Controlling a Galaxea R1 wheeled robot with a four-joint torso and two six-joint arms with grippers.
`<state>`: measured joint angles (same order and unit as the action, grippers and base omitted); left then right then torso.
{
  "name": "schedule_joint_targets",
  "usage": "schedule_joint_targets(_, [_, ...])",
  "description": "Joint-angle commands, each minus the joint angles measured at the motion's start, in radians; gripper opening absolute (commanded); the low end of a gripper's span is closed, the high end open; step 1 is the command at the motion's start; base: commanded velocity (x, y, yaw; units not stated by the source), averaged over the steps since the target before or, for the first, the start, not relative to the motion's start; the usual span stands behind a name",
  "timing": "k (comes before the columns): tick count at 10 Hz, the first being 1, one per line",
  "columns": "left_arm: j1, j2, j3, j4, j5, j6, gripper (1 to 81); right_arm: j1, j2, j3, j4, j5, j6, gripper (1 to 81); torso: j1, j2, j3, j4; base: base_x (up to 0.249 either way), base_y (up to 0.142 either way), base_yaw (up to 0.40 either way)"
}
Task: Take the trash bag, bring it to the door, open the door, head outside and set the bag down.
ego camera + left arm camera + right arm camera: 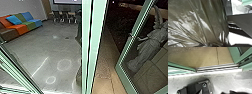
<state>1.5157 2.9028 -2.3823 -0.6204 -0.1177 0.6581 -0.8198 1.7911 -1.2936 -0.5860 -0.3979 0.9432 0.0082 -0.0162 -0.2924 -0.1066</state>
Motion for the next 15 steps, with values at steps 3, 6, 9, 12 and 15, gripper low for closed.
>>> schedule_joint_targets(3, [-0.004,-0.005,0.018,0.005,0.096,0.012,1.0,-0.405,0.104,-0.055,0.057,0.398,0.009,81.1,0.0,0.0,0.0,0.0,0.0,0.0,0.0])
schedule_joint_targets(6, [-0.004,-0.005,0.017,0.007,0.096,0.011,1.0,-0.493,0.153,-0.062,0.018,0.396,0.005,81.1,0.0,0.0,0.001,0.0,0.0,0.0,0.0])
schedule_joint_targets(9, [-0.004,-0.005,0.017,0.01,0.098,0.008,1.0,-0.572,0.197,-0.09,-0.064,0.399,0.005,81.1,0.0,0.0,0.001,0.0,0.0,0.0,0.0])
schedule_joint_targets(12, [-0.004,-0.005,0.0,0.001,0.096,0.006,1.0,-0.606,0.323,-0.186,-0.166,0.39,0.005,81.1,-0.001,0.0,0.001,0.0,0.0,0.0,0.0])
schedule_joint_targets(15, [-0.004,0.0,-0.035,-0.004,0.096,0.005,1.0,-0.606,0.481,-0.375,-0.21,0.384,0.008,81.1,-0.001,-0.001,0.002,0.0,0.0,0.0,0.0])
